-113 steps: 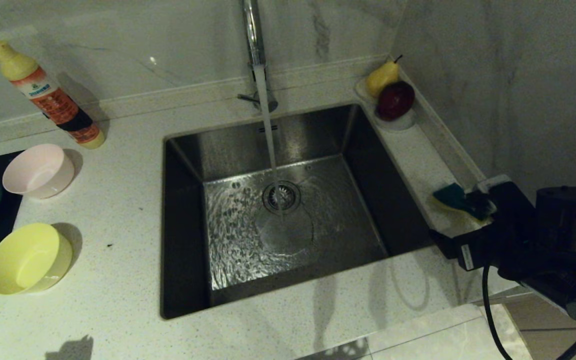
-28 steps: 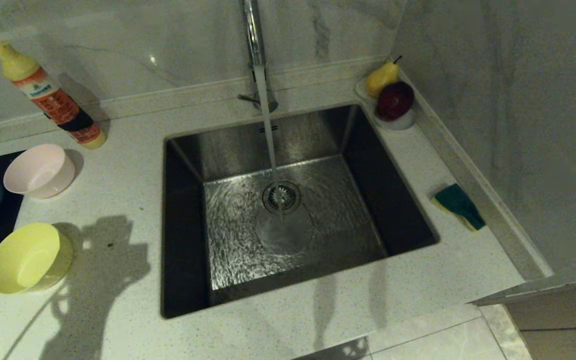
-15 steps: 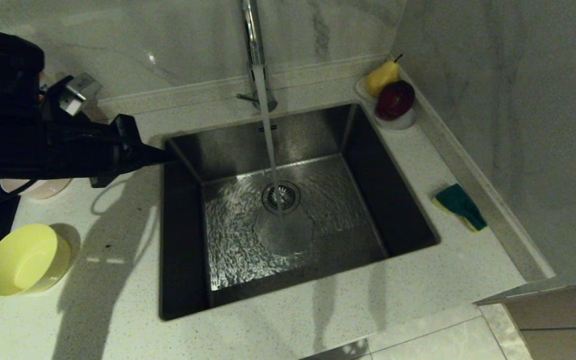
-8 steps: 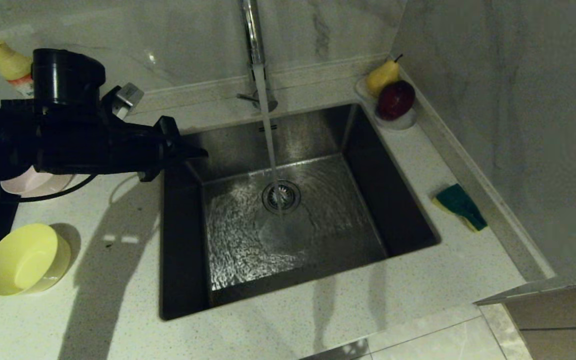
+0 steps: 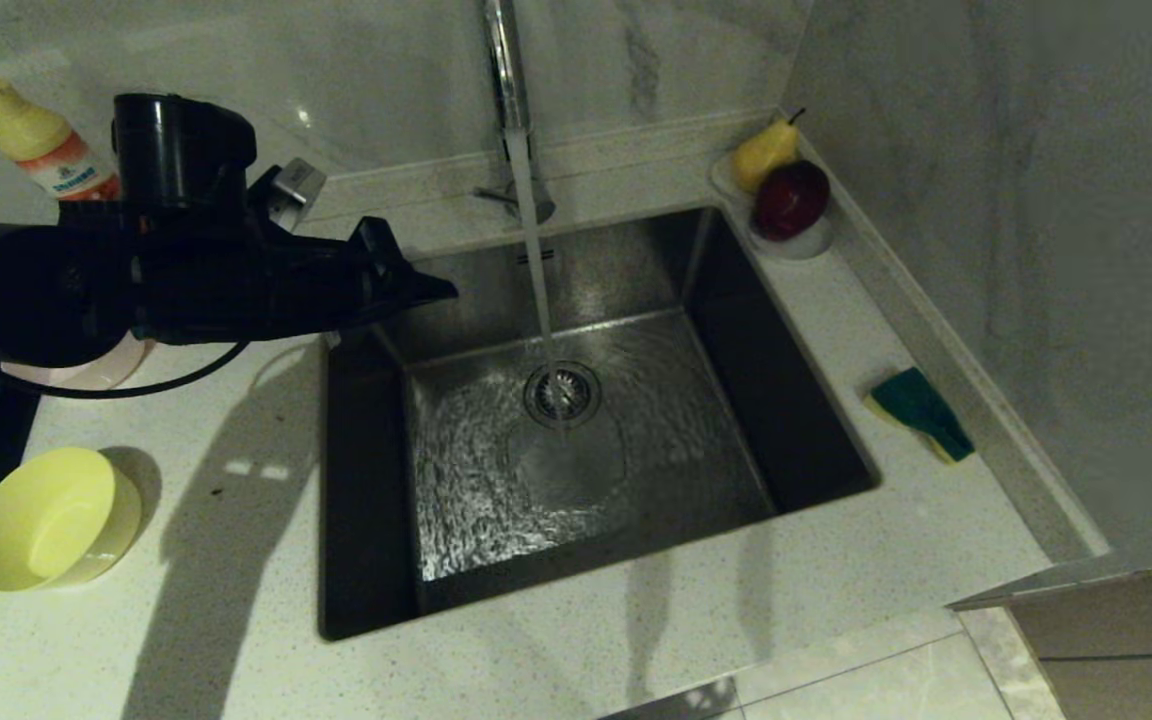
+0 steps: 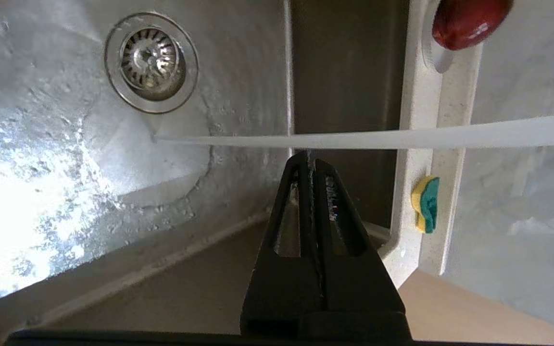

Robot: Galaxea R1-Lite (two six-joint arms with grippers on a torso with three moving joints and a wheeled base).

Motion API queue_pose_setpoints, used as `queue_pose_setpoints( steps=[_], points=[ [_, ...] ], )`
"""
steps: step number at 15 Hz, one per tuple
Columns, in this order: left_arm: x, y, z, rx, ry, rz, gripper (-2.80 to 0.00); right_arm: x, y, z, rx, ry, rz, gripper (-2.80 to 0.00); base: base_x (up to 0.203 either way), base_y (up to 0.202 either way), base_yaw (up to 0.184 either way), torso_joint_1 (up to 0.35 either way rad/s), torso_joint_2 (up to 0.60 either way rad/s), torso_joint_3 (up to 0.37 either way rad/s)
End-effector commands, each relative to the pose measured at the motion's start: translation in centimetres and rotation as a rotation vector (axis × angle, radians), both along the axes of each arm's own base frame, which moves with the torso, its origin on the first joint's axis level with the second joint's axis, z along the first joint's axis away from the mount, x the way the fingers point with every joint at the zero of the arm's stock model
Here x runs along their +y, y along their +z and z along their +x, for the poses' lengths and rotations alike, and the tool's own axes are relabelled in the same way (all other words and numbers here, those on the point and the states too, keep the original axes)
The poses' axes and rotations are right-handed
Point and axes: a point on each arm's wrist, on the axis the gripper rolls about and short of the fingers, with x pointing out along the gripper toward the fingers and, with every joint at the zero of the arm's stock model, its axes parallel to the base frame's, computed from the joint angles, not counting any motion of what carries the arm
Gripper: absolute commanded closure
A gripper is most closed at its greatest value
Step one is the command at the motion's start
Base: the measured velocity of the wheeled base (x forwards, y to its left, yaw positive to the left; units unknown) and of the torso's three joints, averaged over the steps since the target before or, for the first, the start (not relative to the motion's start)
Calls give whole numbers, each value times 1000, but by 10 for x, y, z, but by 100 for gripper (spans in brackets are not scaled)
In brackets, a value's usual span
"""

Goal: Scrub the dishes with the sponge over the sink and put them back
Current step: Turn off the faucet

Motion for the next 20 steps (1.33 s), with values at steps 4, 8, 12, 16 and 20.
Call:
queue_pose_setpoints(
  steps=[4,8,12,16,20],
  points=[
    [-8,2,4,-30,-11,-42,0,0,0,0,0,1,0,0,0,0,0,0,0,0],
    [-11,3,10,-53,-8,-73,0,0,0,0,0,1,-2,0,0,0,0,0,0,0],
    [-13,-4,23,-102,45,-71,0,0,0,0,0,0,-1,0,0,0,0,0,0,0],
    [-14,1,31,-159,93,-107,0,0,0,0,0,0,0,0,0,0,0,0,0,0],
    [-16,4,36,-153,95,-142,0,0,0,0,0,0,-2,0,0,0,0,0,0,0]
  ],
)
